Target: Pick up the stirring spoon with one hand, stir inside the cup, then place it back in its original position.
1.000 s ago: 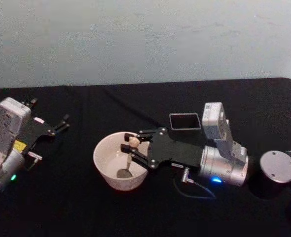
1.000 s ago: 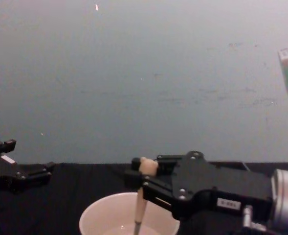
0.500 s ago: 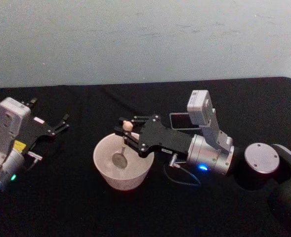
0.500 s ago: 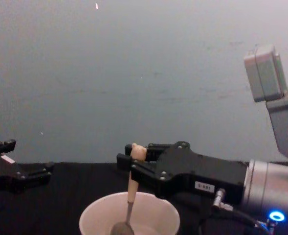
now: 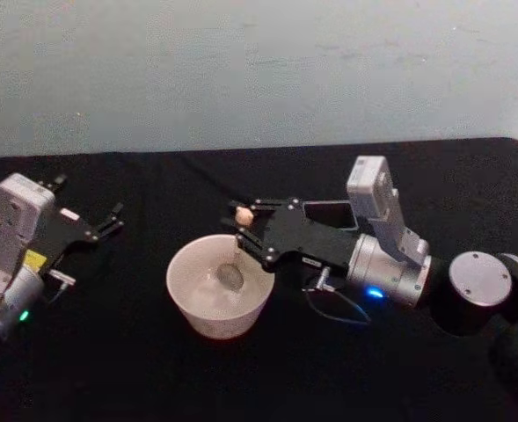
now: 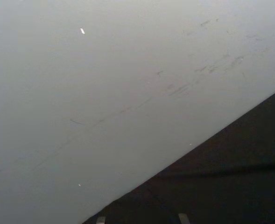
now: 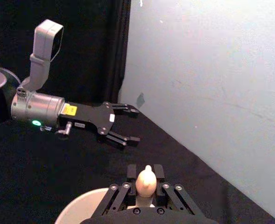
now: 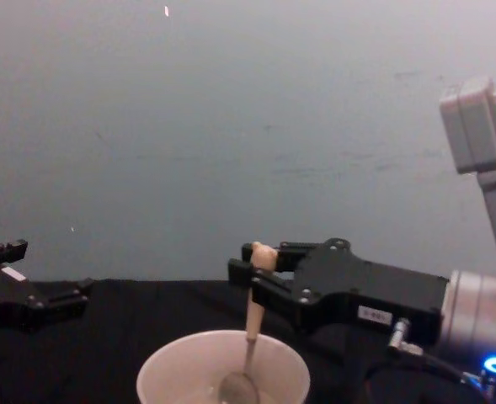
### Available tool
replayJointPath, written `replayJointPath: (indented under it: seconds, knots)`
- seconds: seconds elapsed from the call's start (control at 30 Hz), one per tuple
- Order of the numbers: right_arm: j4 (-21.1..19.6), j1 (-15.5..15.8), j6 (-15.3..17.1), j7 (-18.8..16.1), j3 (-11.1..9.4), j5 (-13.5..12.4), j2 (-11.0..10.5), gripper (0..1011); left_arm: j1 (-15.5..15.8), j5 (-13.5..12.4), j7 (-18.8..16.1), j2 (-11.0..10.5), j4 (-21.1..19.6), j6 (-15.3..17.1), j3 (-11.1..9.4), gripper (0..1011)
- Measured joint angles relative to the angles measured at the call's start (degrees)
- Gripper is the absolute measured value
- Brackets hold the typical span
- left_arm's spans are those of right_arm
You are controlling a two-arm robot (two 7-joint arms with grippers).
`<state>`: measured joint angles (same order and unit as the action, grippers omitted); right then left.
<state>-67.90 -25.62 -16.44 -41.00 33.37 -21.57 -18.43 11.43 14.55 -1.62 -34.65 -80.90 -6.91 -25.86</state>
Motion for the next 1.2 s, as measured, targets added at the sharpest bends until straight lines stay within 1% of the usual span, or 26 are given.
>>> replayJointPath:
  seconds: [0.17, 0.2, 0.37, 0.53, 0.63, 0.7, 0.8, 0.83, 0.87, 0.93, 1.03, 1.13, 1.17, 1.2]
  knots:
    - [-1.21, 0.84, 0.21, 0.15, -0.61, 0.11, -1.20, 214, 0.00, 0.00, 0.00, 0.00, 0.00, 0.00, 0.00, 1001]
    - [-1.98, 1.34, 0.34, 0.08, -0.80, 0.08, -1.79, 214, 0.00, 0.00, 0.00, 0.00, 0.00, 0.00, 0.00, 1002]
    - [-4.49, 2.89, 0.80, -0.63, -1.12, -0.63, -3.15, 214, 0.00, 0.00, 0.00, 0.00, 0.00, 0.00, 0.00, 1001]
    - [-6.89, 4.29, 1.36, -1.98, -0.71, -1.71, -4.02, 214, 0.00, 0.00, 0.00, 0.00, 0.00, 0.00, 0.00, 1001]
    - [-7.29, 4.53, 1.57, -2.44, -0.16, -1.88, -4.00, 214, 0.00, 0.00, 0.00, 0.00, 0.00, 0.00, 0.00, 1001]
    - [-7.29, 4.53, 1.76, -2.86, 0.68, -1.95, -3.56, 214, 0.00, 0.00, 0.00, 0.00, 0.00, 0.00, 0.00, 1001]
    - [-6.88, 4.23, 1.81, -2.90, 1.18, -1.95, -2.96, 214, 0.00, 0.00, 0.00, 0.00, 0.00, 0.00, 0.00, 1001]
    - [-6.36, 3.87, 1.81, -2.86, 1.45, -1.94, -2.42, 214, 0.00, 0.00, 0.00, 0.00, 0.00, 0.00, 0.00, 1001]
    - [-6.36, 3.87, 1.81, -2.86, 1.45, -1.94, -2.42, 214, 0.00, 0.00, 0.00, 0.00, 0.00, 0.00, 0.00, 1001]
    - [-4.94, 2.98, 1.77, -2.36, 1.72, -1.84, -1.19, 214, 0.00, 0.00, 0.00, 0.00, 0.00, 0.00, 0.00, 1001]
    - [-3.72, 2.23, 1.64, -1.81, 1.78, -1.61, -0.28, 214, 0.00, 0.00, 0.00, 0.00, 0.00, 0.00, 0.00, 1001]
    - [-1.32, 0.83, 1.22, -0.90, 1.74, -1.11, 1.12, 214, 0.00, 0.00, 0.00, 0.00, 0.00, 0.00, 0.00, 1001]
    - [-1.32, 0.83, 1.22, -0.90, 1.74, -1.11, 1.12, 214, 0.00, 0.00, 0.00, 0.00, 0.00, 0.00, 0.00, 1001]
    - [-0.46, 0.40, 1.08, -0.55, 1.64, -0.88, 1.53, 214, 0.00, 0.00, 0.00, 0.00, 0.00, 0.00, 0.00, 1001]
